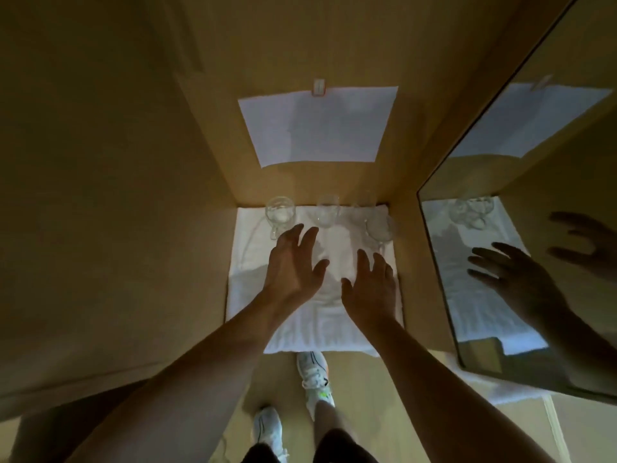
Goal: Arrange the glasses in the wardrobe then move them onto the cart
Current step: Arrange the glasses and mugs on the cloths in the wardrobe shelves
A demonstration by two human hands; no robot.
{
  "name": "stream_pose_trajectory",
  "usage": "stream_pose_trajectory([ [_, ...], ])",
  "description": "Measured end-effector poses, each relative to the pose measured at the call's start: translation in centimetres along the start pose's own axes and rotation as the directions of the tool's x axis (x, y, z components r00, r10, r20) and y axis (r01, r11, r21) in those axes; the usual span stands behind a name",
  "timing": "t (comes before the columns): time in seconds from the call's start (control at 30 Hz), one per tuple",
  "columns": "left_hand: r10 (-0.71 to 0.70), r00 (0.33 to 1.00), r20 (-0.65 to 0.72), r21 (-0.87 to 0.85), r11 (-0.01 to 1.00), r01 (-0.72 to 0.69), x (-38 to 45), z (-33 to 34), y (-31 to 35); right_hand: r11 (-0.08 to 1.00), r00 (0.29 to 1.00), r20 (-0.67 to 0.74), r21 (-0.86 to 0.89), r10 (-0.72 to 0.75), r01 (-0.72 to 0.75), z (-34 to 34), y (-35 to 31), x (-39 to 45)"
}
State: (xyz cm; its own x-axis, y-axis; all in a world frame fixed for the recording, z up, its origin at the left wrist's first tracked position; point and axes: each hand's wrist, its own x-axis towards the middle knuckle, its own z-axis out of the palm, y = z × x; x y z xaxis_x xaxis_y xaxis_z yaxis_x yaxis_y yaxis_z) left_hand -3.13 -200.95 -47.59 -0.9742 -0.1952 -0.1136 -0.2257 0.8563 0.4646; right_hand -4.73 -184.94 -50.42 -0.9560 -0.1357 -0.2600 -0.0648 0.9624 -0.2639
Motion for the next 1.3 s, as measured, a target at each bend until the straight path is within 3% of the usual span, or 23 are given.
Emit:
stream_pose_trajectory([
  [0.4,-0.057,0.998,0.007,-0.053,0.997,0.057,8.0,11.1,-6.6,0.971,0.969,0.069,-0.039,0.237,-0.235,11.2,3.9,10.5],
  [0.63,-0.096,0.993,0.072,-0.121,0.987,0.104,10.5,16.5,-8.5,0.927,0.927,-0.001,-0.002,0.376,-0.376,15.5,7.7,14.1],
  [0.87,-0.158,0.985,0.071,-0.209,0.963,0.169,13.1,18.5,-9.0,0.822,0.846,-0.044,0.267,0.531,-0.502,17.2,9.3,16.4],
  [1.03,-0.174,0.982,0.071,-0.231,0.955,0.186,15.6,19.3,-8.8,0.742,0.818,-0.050,0.456,0.573,-0.491,17.8,9.5,17.9],
  [1.2,-0.201,0.980,0.013,-0.293,0.936,0.195,18.2,20.6,-8.8,0.567,0.769,0.025,0.660,0.639,-0.493,18.6,9.9,19.5],
  [1.3,-0.190,0.982,-0.012,-0.302,0.936,0.178,20.1,20.8,-8.7,0.526,0.760,0.080,0.675,0.645,-0.517,18.8,10.1,19.9],
])
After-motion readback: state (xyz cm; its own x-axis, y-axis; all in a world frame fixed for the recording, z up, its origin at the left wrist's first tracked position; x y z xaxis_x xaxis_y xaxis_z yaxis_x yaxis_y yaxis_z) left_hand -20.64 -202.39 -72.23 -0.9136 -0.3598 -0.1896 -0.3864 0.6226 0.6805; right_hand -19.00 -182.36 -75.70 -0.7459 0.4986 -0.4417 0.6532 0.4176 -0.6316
